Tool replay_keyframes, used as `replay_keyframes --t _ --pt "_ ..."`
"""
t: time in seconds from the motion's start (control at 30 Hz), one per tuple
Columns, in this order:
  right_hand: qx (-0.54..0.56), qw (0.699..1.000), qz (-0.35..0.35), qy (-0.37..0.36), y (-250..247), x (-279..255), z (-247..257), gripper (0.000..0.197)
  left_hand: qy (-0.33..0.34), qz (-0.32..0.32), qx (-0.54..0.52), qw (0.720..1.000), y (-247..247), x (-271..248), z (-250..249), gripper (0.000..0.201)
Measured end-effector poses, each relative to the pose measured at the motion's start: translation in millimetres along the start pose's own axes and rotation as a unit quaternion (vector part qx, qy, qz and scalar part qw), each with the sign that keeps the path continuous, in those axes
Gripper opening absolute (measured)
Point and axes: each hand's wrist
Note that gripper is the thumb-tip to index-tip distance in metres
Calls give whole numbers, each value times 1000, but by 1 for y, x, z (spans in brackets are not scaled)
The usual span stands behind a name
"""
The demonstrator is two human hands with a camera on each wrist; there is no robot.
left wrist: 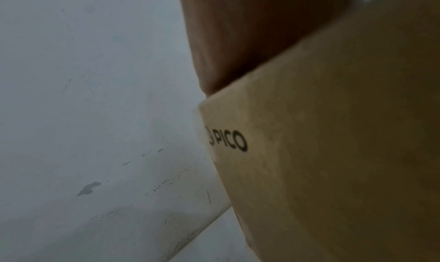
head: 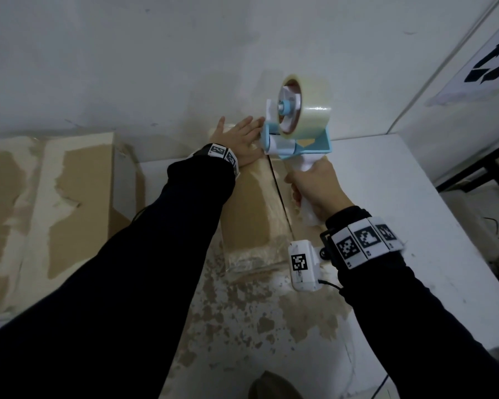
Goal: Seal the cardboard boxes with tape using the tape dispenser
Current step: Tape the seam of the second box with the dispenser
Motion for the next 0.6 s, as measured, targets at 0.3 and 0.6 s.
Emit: replay_keyframes --t 0.3,0.6 --pt "14 999 -15 26 -1 5 -5 16 -7 52 -161 985 -10 11 9 48" --pt "1 1000 7 25 3 -1 -4 22 -9 -33 -22 999 15 13 7 49"
Point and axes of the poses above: each hand's wrist, its own x-axis towards the middle knuckle, its own y-axis out of the palm, z = x × y, and after that the axes turned 3 degrees about x, right-handed
